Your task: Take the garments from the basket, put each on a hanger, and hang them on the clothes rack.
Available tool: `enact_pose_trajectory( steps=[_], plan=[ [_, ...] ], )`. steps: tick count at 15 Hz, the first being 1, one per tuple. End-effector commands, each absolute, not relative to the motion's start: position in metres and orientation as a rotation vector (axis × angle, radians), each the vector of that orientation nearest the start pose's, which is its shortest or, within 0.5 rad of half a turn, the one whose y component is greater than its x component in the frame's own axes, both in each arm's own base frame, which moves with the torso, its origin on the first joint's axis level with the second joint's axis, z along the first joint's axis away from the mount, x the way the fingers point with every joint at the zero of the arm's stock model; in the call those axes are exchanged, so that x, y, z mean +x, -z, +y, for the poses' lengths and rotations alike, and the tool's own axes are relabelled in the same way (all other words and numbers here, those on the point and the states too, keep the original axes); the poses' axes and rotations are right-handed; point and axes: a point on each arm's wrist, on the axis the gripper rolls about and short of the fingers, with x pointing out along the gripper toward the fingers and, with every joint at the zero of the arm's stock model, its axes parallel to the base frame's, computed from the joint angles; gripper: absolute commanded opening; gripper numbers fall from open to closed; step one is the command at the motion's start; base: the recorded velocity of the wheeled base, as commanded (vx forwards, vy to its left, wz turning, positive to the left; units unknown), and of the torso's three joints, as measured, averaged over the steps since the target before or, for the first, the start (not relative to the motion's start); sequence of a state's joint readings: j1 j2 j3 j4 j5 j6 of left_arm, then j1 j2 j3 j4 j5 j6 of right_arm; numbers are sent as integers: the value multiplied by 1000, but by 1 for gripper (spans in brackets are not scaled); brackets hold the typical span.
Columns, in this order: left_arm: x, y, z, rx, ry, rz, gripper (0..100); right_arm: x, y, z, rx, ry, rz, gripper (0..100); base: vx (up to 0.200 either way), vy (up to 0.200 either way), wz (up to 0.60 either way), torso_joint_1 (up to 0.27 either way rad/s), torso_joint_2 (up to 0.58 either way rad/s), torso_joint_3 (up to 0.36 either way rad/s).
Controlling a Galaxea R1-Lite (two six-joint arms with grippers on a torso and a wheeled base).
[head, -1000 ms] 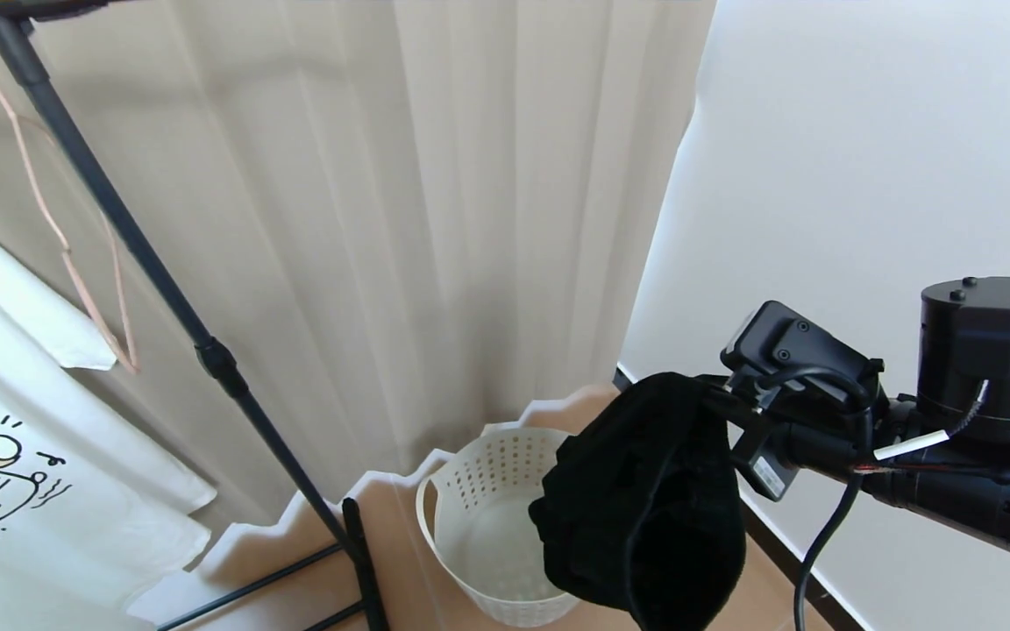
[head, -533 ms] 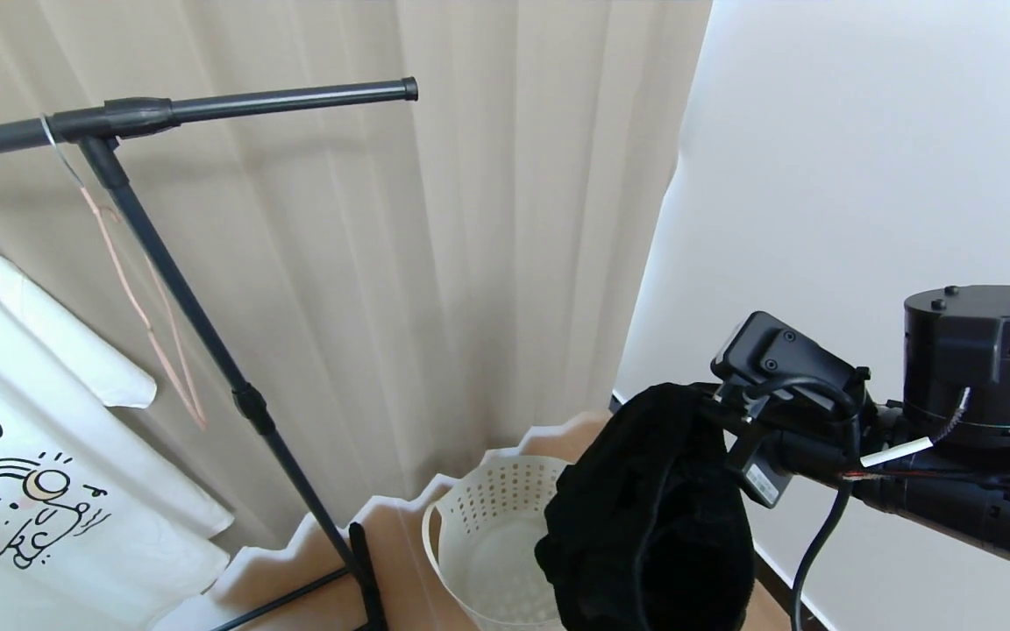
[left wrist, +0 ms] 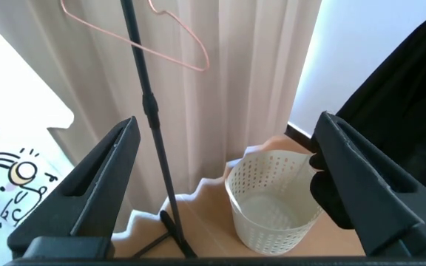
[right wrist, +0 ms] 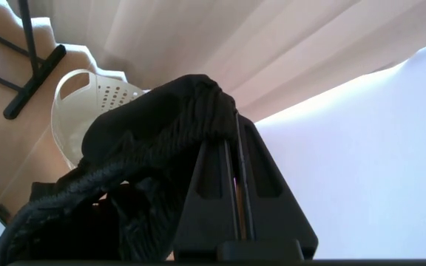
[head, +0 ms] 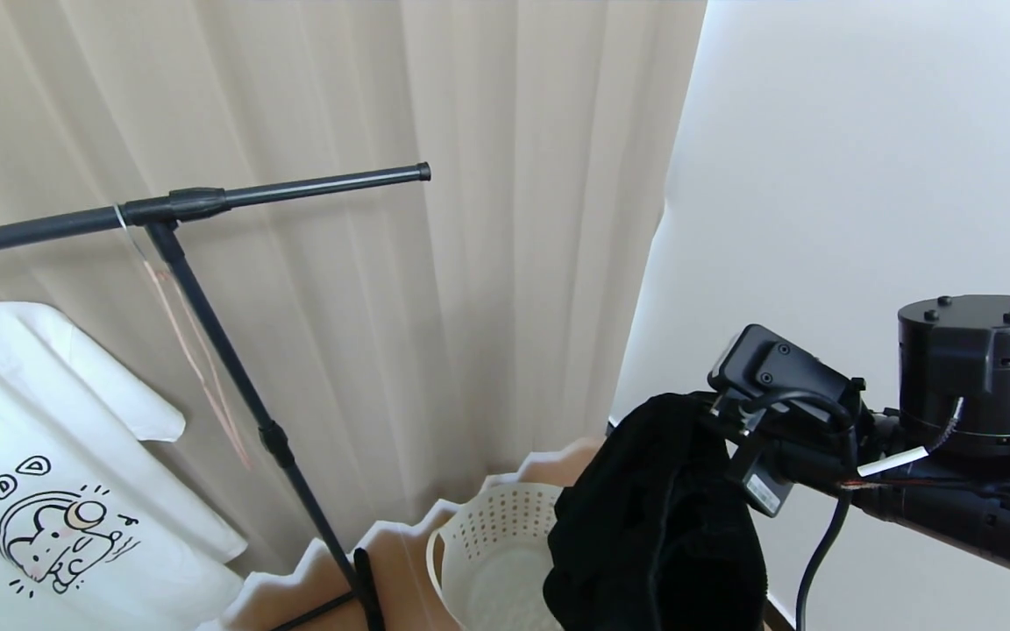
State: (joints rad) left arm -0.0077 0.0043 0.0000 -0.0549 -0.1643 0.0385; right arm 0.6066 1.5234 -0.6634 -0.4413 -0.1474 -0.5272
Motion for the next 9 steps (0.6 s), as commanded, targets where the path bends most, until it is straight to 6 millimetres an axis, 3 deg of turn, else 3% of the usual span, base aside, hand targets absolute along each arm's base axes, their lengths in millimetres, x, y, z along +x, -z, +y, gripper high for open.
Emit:
enact_pose_trajectory(
  steps=[1, 9],
  plan=[
    [-23, -81, -4, 42, 171, -54, 100, 207, -175, 140, -674, -554, 263, 0, 0, 0, 0, 115, -266, 2],
    [-23, -81, -3, 41, 169, -55, 100, 205, -177, 139, -682, -556, 251, 0, 0, 0, 0, 10, -17, 103]
  ],
)
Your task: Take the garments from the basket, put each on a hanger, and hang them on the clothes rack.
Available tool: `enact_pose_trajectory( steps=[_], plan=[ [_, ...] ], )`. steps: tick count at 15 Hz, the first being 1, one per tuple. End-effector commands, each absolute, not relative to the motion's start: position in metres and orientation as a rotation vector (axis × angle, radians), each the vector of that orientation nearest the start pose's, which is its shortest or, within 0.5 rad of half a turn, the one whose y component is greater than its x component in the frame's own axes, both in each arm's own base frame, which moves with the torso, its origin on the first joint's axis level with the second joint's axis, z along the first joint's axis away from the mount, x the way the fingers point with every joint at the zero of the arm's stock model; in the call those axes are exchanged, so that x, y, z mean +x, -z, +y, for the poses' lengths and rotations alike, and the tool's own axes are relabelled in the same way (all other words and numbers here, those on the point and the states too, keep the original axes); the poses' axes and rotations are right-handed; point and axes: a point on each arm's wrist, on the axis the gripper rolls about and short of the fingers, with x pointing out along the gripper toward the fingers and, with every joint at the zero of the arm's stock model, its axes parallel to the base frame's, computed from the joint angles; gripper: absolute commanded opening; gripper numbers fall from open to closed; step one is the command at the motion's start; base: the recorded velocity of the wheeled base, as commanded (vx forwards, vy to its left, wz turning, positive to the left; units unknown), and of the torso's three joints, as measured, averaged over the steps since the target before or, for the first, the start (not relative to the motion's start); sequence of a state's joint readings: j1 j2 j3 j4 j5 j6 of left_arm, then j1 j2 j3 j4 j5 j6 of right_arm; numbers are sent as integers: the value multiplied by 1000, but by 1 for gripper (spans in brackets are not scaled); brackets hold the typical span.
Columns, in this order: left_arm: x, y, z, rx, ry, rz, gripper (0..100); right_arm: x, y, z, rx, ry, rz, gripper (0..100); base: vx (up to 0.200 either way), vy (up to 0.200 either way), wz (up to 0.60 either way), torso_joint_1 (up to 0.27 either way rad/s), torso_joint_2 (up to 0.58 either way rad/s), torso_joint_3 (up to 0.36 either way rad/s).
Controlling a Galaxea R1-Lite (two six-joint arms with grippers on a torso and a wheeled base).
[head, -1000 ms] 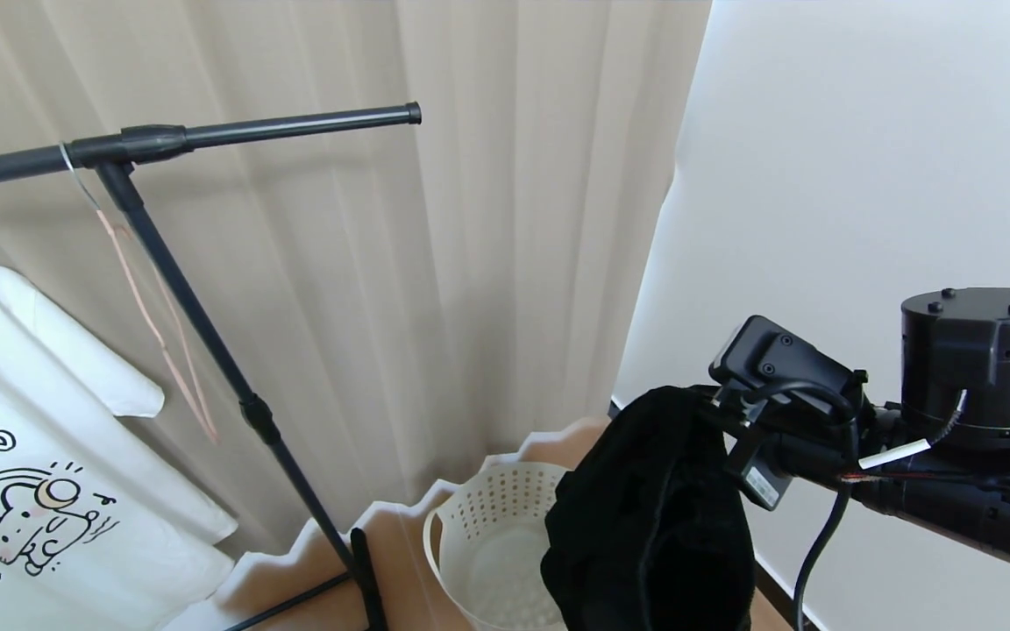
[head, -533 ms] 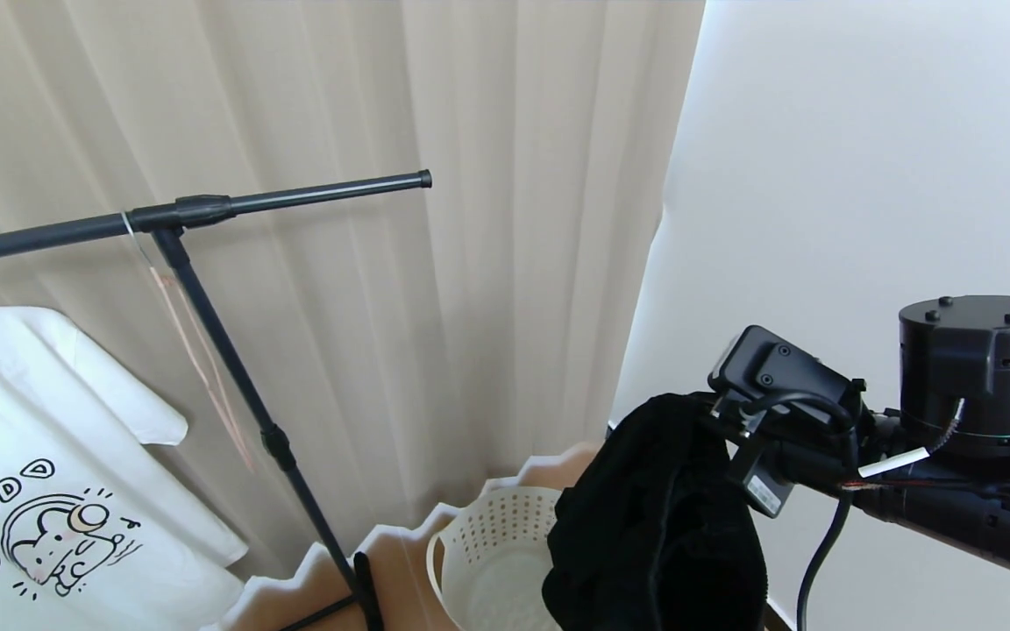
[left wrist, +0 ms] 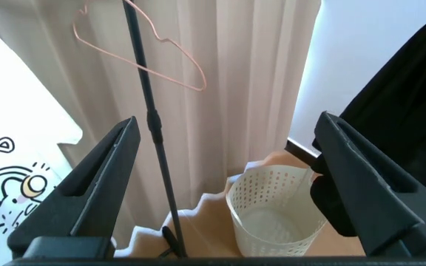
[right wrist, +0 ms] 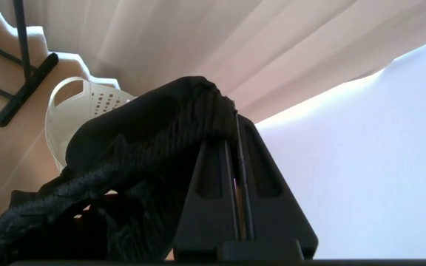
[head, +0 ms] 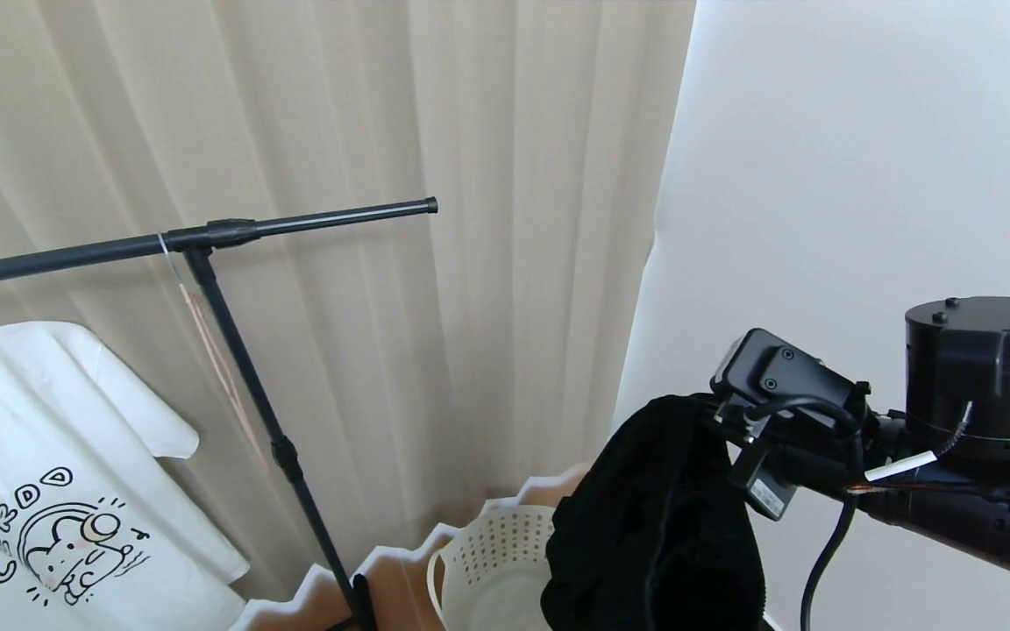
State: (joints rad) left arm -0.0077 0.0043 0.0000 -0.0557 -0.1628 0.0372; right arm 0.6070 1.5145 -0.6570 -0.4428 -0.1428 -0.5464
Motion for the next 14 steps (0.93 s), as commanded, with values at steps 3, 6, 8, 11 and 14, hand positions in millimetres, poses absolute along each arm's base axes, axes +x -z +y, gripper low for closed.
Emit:
enact_pose_trajectory(
  steps=[3, 6, 8, 11, 14],
  plan=[
    [-23, -81, -3, 41, 169, -55, 100, 204, -177, 138, -680, -555, 249, 0, 0, 0, 0, 0, 0, 0],
    [-23, -81, -3, 41, 169, -55, 100, 204, -177, 138, -681, -555, 251, 0, 0, 0, 600, 1, 1, 2],
    [-23, -81, -3, 42, 169, -55, 100, 204, -177, 138, -680, -555, 249, 0, 0, 0, 600, 2, 5, 7],
    [-23, -81, -3, 42, 169, -55, 100, 203, -177, 138, -680, -555, 250, 0, 0, 0, 600, 9, 1, 2],
    [-23, -81, -3, 41, 169, -55, 100, 204, -175, 138, -684, -557, 257, 0, 0, 0, 600, 2, 4, -2]
  ],
)
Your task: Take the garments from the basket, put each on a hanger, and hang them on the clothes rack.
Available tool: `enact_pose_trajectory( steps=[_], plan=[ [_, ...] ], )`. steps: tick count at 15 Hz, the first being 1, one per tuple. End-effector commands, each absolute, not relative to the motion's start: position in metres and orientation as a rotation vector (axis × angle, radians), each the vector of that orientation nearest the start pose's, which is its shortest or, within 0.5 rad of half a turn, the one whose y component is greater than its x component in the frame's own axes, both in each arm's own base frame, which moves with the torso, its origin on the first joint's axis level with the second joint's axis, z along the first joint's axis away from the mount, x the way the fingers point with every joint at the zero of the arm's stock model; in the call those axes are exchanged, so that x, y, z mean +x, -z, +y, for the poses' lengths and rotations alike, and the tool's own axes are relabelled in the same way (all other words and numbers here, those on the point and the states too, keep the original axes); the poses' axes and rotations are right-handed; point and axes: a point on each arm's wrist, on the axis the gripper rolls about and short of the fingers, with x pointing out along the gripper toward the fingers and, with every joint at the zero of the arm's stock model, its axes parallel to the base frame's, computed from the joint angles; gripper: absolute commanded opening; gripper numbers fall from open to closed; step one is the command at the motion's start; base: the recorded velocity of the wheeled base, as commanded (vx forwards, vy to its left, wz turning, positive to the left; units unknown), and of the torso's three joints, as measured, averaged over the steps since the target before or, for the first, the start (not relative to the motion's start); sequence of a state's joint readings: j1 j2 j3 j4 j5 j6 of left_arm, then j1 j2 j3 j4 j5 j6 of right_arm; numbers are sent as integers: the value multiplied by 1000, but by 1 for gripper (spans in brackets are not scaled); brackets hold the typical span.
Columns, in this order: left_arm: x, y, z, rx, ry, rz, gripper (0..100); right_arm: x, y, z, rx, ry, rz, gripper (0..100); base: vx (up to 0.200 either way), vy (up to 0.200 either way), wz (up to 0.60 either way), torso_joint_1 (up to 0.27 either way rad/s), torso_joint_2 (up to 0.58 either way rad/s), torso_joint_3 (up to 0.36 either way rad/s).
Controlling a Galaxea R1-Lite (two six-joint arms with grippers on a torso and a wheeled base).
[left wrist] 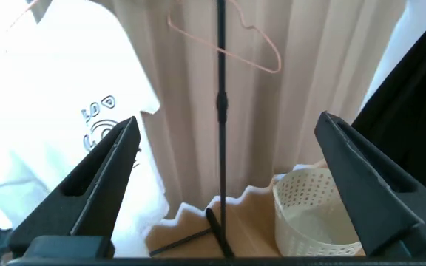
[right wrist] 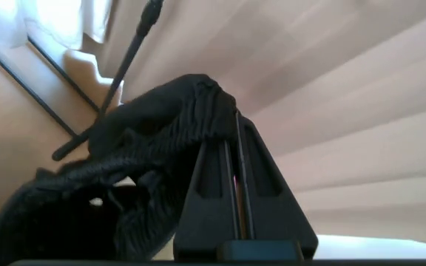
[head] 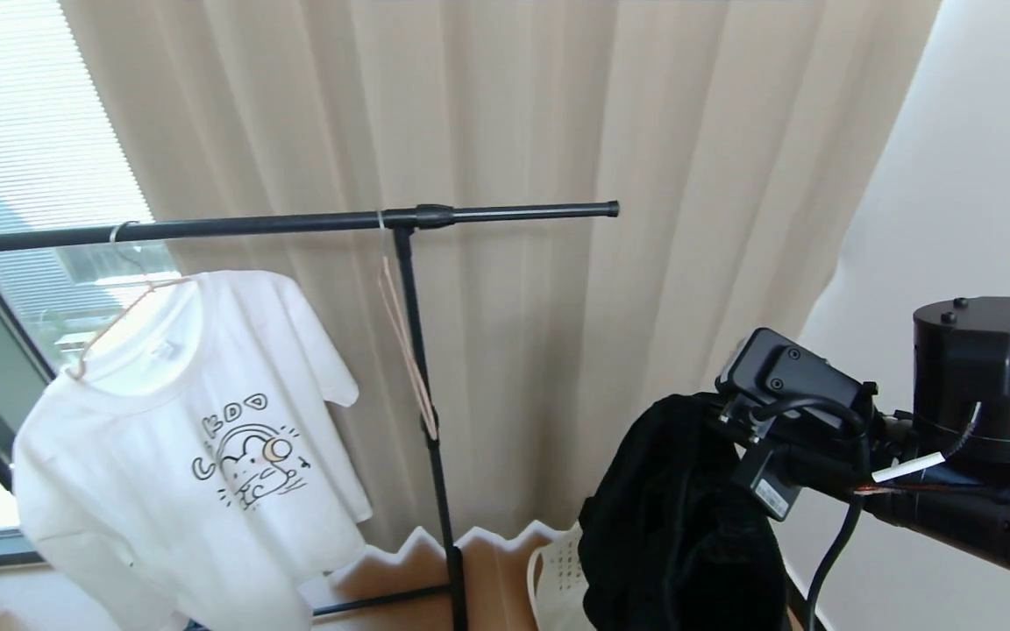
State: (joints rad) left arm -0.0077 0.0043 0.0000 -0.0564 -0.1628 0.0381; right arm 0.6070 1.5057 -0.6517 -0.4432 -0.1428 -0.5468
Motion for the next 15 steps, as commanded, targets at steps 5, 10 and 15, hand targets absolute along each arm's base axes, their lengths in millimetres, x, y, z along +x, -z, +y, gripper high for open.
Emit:
enact_pose_trajectory(
  steps=[5, 10, 15],
  plan=[
    [-23, -81, -3, 42, 169, -55, 100, 204, -176, 138, -684, -557, 255, 0, 0, 160, 0, 0, 0, 2],
    [-23, -81, -3, 42, 169, -55, 100, 204, -176, 138, -684, -557, 255, 0, 0, 200, 0, 3, 0, 5],
    [-23, -81, -3, 42, 169, -55, 100, 204, -175, 138, -685, -558, 258, 0, 0, 200, 0, 5, 3, 2]
  ],
)
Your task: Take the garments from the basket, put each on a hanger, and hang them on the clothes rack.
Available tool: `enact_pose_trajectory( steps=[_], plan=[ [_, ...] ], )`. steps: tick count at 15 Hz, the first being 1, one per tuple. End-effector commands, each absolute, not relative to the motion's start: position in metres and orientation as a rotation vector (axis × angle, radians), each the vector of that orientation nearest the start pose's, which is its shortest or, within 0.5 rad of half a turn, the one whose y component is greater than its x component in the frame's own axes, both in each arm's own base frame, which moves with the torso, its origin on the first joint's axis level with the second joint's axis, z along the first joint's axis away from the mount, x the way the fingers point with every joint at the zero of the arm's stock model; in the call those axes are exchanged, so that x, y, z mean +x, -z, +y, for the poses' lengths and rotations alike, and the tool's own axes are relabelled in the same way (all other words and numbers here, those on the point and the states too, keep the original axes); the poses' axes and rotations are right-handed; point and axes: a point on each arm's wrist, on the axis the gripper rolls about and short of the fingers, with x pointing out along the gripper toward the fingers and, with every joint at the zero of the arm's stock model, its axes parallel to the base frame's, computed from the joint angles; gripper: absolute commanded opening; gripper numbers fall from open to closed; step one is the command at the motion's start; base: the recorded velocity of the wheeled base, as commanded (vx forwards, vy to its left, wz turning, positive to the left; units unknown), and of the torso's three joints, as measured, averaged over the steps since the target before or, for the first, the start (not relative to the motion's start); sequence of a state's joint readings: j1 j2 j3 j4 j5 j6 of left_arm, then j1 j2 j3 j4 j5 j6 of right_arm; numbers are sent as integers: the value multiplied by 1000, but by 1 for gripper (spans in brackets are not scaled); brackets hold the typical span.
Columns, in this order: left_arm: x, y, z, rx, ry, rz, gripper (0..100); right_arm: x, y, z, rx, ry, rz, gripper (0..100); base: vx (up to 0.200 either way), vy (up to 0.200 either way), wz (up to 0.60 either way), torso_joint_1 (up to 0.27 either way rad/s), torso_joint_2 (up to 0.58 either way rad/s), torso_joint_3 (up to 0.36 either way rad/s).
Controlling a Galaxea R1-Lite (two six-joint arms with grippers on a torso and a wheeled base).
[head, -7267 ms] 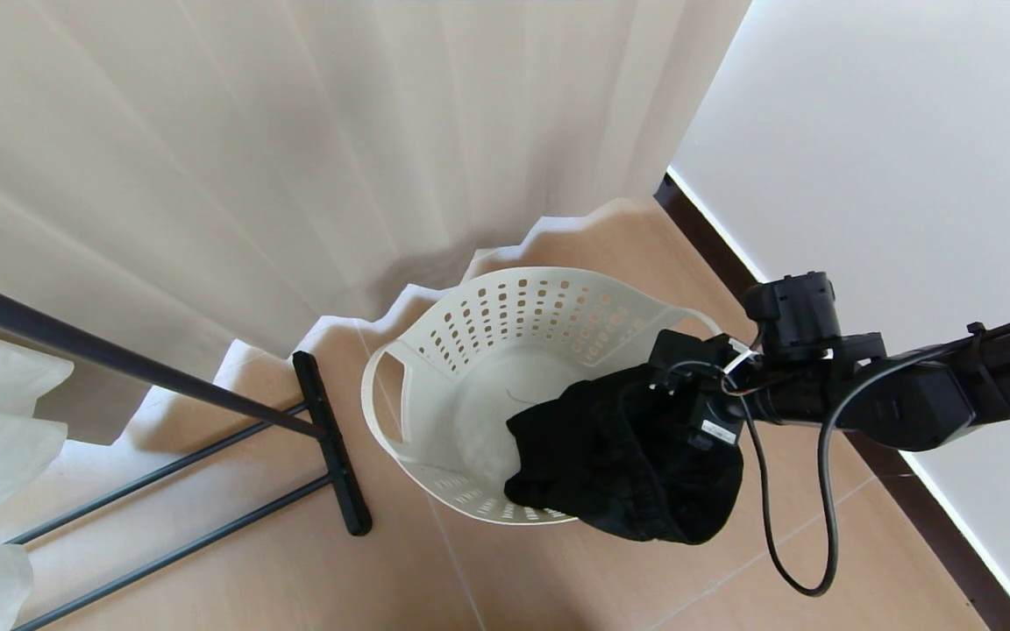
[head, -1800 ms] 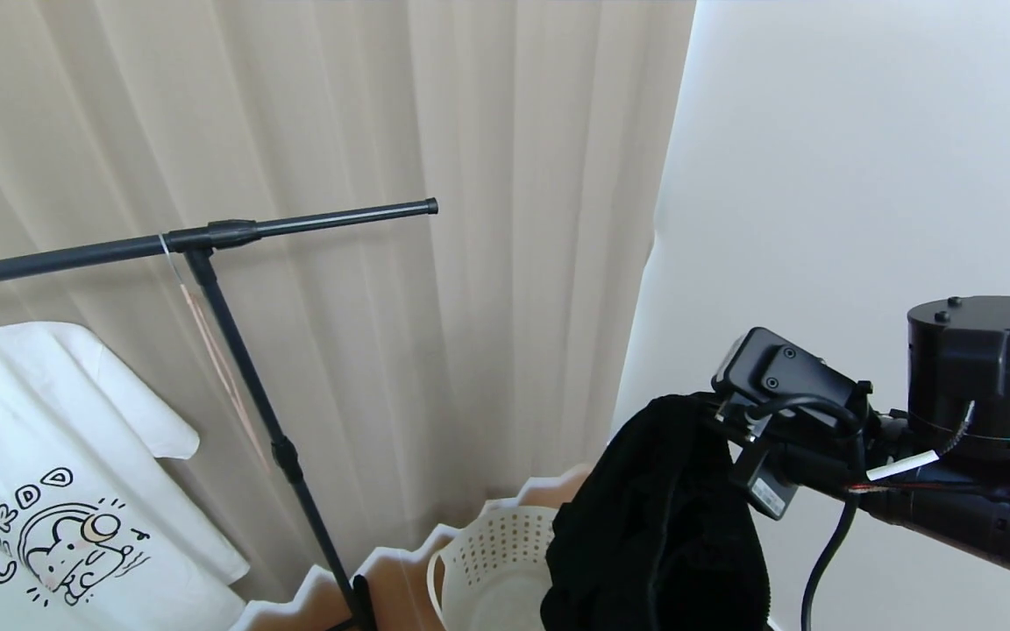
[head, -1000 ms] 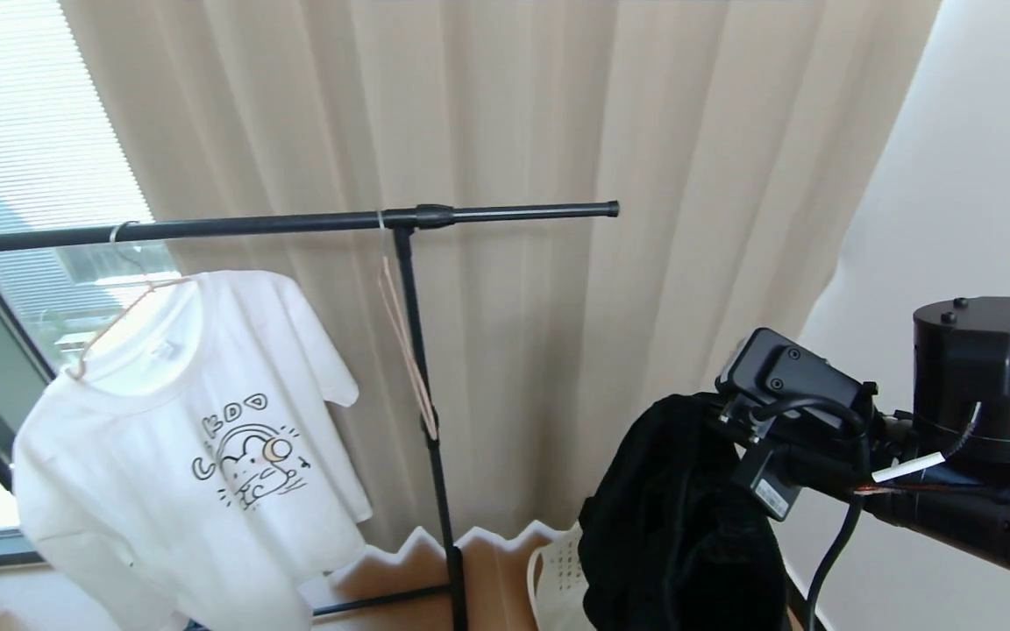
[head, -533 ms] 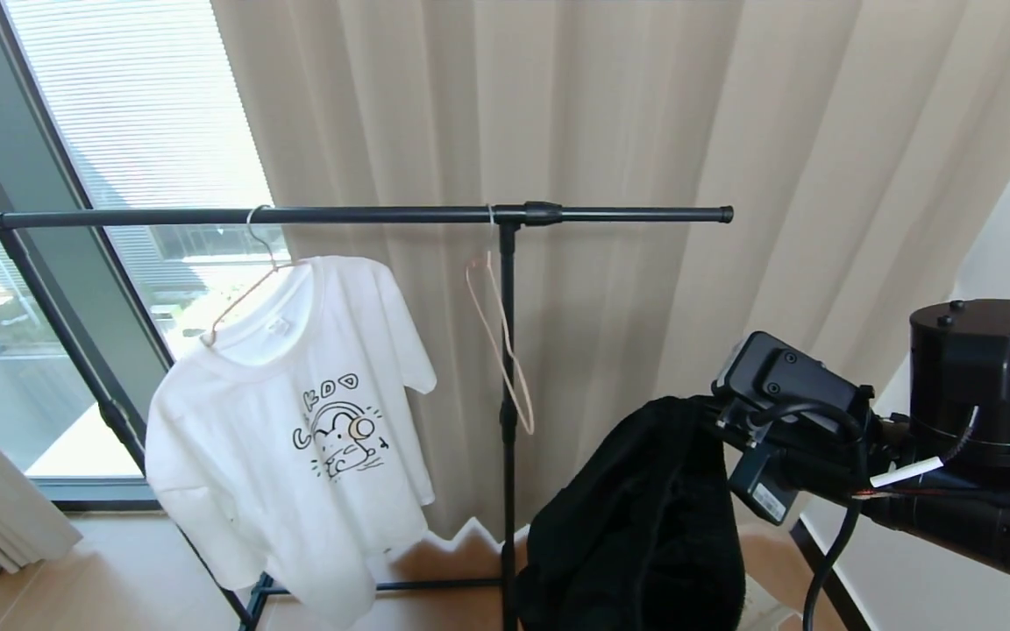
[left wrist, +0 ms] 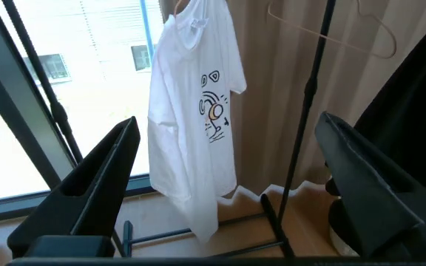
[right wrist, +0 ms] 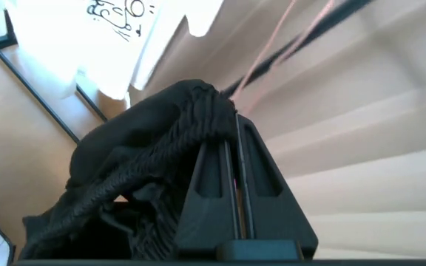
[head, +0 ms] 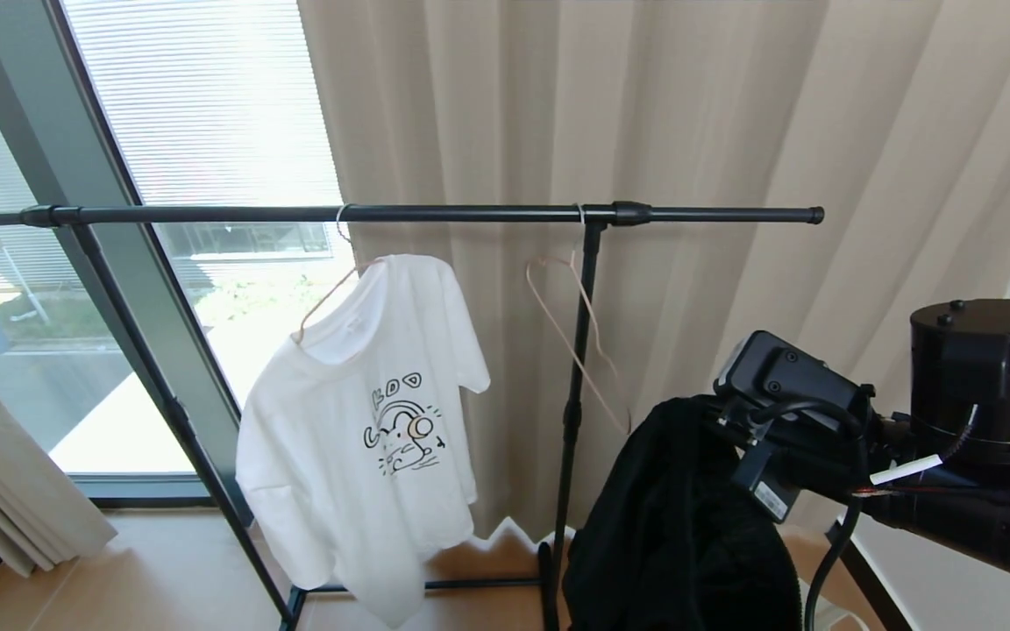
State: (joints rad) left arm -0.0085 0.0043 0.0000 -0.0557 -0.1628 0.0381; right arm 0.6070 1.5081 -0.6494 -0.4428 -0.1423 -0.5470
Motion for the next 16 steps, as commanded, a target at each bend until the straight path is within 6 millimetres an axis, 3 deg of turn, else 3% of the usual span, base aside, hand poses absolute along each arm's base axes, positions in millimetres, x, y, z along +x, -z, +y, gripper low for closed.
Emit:
enact_pose_trajectory(
  steps=[1, 16],
  plan=[
    [-23, -81, -3, 42, 169, -55, 100, 204, -175, 138, -684, -557, 257, 0, 0, 200, 0, 2, 2, 2],
    [-23, -81, -3, 45, 169, -56, 100, 201, -170, 136, -711, -567, 268, 0, 0, 0, 0, 0, 0, 0]
  ],
)
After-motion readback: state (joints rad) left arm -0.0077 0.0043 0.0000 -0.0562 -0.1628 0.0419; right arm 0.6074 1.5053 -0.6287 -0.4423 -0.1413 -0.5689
